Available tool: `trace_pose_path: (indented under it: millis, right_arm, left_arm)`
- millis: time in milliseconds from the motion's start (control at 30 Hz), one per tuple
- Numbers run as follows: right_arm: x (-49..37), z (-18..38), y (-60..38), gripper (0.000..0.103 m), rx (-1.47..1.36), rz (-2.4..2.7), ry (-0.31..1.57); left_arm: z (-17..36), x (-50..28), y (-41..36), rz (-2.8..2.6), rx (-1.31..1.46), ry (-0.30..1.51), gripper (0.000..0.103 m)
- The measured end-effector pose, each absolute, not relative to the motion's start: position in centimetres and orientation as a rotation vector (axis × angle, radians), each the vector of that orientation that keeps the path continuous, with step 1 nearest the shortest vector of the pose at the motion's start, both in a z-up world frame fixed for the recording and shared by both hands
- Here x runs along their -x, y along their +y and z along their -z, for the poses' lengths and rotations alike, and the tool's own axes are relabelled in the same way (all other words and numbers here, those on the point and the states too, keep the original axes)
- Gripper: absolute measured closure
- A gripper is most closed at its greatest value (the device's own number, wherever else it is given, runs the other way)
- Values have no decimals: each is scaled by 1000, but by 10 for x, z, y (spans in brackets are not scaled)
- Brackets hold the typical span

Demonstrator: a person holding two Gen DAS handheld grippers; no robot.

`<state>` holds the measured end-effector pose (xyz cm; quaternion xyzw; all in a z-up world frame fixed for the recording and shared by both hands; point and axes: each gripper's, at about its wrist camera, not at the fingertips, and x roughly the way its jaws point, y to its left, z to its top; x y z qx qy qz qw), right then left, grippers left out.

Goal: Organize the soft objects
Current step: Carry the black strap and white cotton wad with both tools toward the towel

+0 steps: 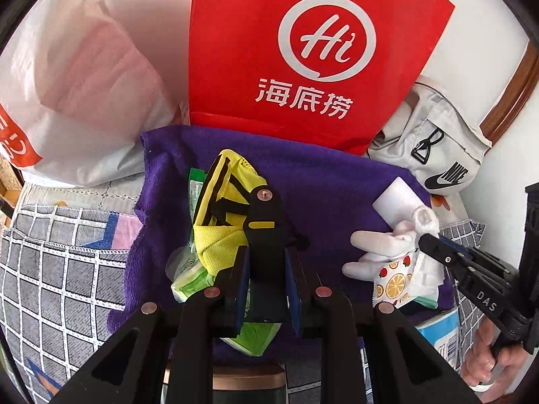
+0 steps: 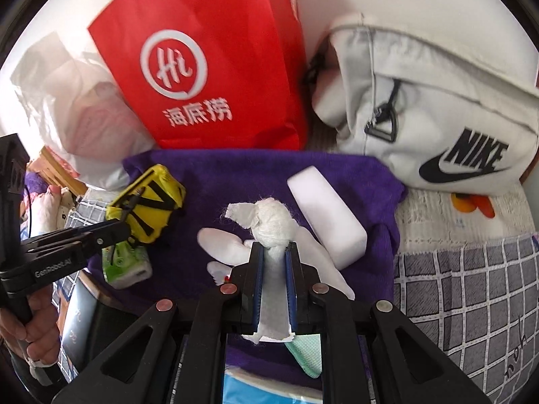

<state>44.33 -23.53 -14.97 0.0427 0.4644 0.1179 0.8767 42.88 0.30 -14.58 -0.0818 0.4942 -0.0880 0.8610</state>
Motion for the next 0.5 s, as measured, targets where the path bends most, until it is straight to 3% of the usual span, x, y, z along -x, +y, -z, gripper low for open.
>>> trace_pose_path:
  millis: [500]
  right_arm:
    - [-448, 160, -234, 88, -89, -244, 1002]
  left_arm:
    - [156, -435, 3, 217, 190, 1068, 83]
